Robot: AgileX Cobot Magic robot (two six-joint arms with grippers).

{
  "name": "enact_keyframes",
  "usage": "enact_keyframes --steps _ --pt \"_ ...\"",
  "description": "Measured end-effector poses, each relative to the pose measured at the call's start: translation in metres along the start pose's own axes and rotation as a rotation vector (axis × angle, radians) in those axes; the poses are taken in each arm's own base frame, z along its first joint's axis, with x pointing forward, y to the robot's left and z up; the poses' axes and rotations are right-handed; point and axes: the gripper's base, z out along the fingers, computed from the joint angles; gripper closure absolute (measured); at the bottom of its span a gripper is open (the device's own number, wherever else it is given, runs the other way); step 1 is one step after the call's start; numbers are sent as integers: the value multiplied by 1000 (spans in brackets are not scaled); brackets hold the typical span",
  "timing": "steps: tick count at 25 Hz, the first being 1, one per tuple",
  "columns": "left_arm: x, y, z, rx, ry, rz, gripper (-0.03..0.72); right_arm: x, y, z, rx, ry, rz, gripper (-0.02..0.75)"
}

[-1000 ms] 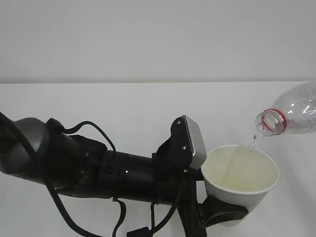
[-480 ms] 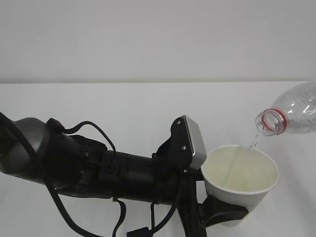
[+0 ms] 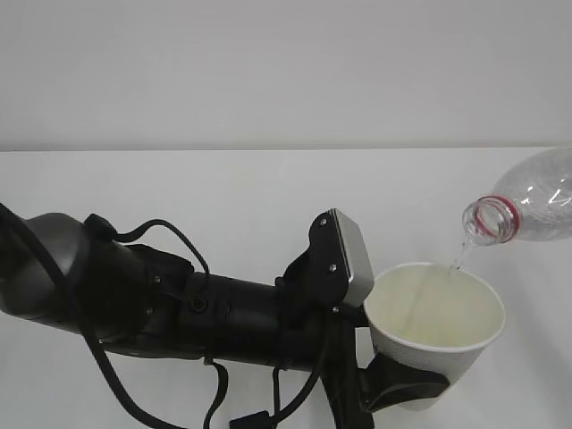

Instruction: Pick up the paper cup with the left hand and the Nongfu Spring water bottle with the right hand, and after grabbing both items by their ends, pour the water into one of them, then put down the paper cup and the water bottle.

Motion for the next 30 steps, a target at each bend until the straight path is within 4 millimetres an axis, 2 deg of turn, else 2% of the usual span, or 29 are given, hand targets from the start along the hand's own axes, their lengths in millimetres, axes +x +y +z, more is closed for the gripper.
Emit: enact_keyframes --steps 30 --pt "0 0 0 1 1 1 188 0 -1 0 14 -3 -2 245"
